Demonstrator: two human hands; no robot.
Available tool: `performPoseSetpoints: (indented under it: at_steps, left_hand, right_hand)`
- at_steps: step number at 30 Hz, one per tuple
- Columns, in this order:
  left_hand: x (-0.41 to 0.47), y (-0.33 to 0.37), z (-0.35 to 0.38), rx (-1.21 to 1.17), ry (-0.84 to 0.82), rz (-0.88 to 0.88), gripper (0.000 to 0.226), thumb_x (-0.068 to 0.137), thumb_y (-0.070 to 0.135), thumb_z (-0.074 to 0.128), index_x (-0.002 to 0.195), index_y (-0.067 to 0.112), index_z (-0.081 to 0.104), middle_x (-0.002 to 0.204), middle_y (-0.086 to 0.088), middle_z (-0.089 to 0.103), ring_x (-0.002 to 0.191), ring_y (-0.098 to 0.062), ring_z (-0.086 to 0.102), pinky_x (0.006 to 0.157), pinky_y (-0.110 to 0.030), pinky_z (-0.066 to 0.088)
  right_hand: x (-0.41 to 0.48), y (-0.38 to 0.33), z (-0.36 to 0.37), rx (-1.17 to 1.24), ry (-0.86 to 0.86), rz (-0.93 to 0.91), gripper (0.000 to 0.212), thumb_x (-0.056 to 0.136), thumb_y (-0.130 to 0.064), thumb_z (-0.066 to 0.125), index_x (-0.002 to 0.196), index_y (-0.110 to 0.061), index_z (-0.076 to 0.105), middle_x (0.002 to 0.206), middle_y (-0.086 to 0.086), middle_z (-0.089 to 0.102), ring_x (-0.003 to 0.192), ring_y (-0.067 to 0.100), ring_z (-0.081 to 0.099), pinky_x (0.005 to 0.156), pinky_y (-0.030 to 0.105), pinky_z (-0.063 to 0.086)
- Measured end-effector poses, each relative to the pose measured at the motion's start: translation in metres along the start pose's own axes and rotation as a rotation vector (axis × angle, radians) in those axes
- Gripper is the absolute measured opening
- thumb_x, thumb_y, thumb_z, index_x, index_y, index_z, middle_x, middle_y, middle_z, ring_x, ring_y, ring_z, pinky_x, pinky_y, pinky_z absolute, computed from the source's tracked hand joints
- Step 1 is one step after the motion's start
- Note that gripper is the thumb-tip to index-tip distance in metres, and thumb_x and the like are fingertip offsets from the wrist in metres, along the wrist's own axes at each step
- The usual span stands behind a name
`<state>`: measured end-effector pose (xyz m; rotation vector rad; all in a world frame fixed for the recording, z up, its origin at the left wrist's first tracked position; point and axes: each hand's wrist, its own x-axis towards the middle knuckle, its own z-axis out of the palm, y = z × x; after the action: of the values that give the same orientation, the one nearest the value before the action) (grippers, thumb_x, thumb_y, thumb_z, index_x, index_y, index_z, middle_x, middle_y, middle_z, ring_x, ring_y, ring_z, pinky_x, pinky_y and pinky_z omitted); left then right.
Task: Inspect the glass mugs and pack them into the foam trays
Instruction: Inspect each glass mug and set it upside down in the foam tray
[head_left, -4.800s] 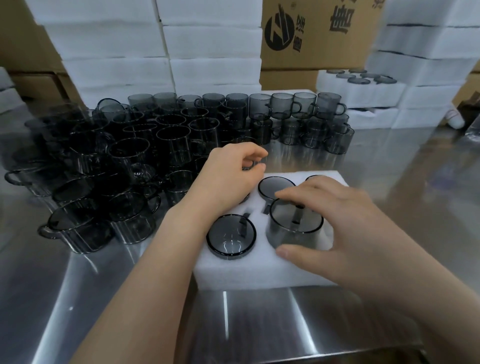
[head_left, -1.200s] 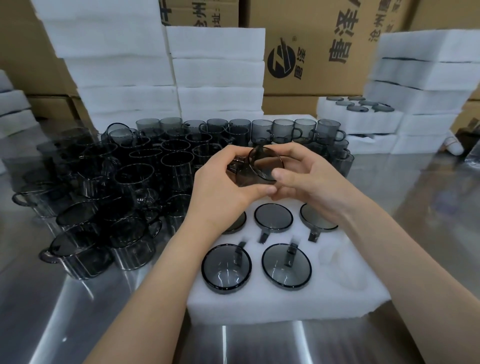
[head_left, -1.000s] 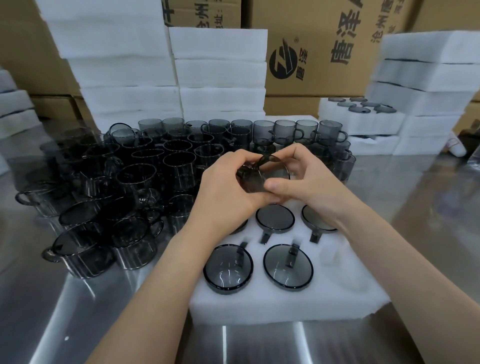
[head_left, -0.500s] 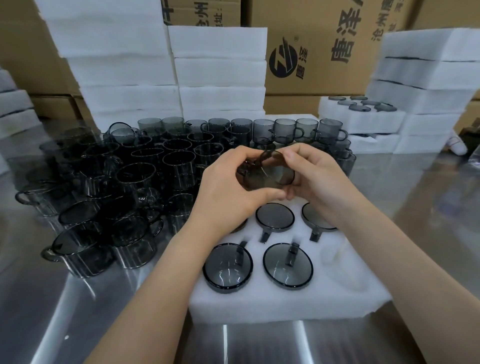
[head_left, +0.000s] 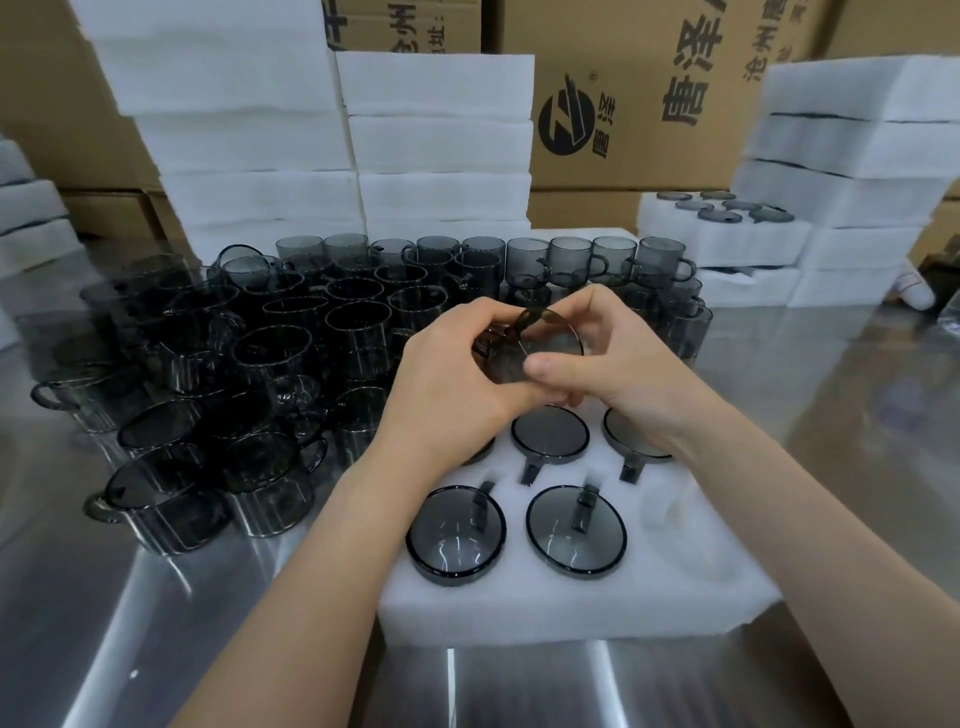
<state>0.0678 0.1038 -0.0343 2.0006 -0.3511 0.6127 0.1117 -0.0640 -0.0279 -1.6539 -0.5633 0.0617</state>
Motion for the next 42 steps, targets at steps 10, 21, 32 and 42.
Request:
performPoseSetpoints:
  at_steps: [10,21,32,42]
  left_hand:
    - [0.001,0.001,0.0,0.18,-0.06,0.105,0.061,0.056,0.045,0.09,0.111,0.039,0.061,0.098,0.03,0.058,0.102,0.001,0.051,0.088,-0.012,0.04]
    - [-0.002,0.001,0.0,-0.248,0.115,0.074,0.066,0.067,0.019,0.082,0.121,0.033,0.047,0.116,0.007,0.059,0.11,-0.011,0.063,0.097,-0.031,0.051]
    - [-0.002,0.002,0.0,-0.07,-0.023,0.059,0.066,0.069,0.023,0.083,0.126,0.034,0.052,0.122,0.014,0.06,0.117,-0.006,0.056,0.099,-0.025,0.046]
    - [0.0,0.004,0.001,0.082,-0.1,0.146,0.064,0.069,0.002,0.083,0.126,0.017,0.058,0.12,0.005,0.06,0.107,0.001,0.053,0.094,-0.009,0.04]
  right_hand:
    - [0.001,-0.004,0.003,-0.062,0.191,-0.02,0.025,0.094,-0.035,0.061,0.078,-0.017,0.054,0.082,0.008,0.07,0.043,0.015,0.053,0.042,0.028,0.043]
    - [0.002,-0.006,-0.004,0.274,-0.005,0.028,0.035,0.103,-0.022,0.041,0.133,-0.01,0.055,0.119,0.015,0.065,0.089,0.025,0.065,0.084,0.046,0.053]
    - [-0.001,-0.004,-0.005,0.226,-0.047,-0.094,0.034,0.078,-0.025,0.078,0.11,-0.021,0.068,0.103,0.007,0.068,0.071,0.02,0.067,0.055,0.03,0.055]
    - [0.0,-0.004,0.001,0.112,0.147,-0.12,0.022,0.086,-0.035,0.07,0.069,-0.025,0.06,0.066,0.001,0.065,0.049,0.022,0.059,0.039,0.025,0.044]
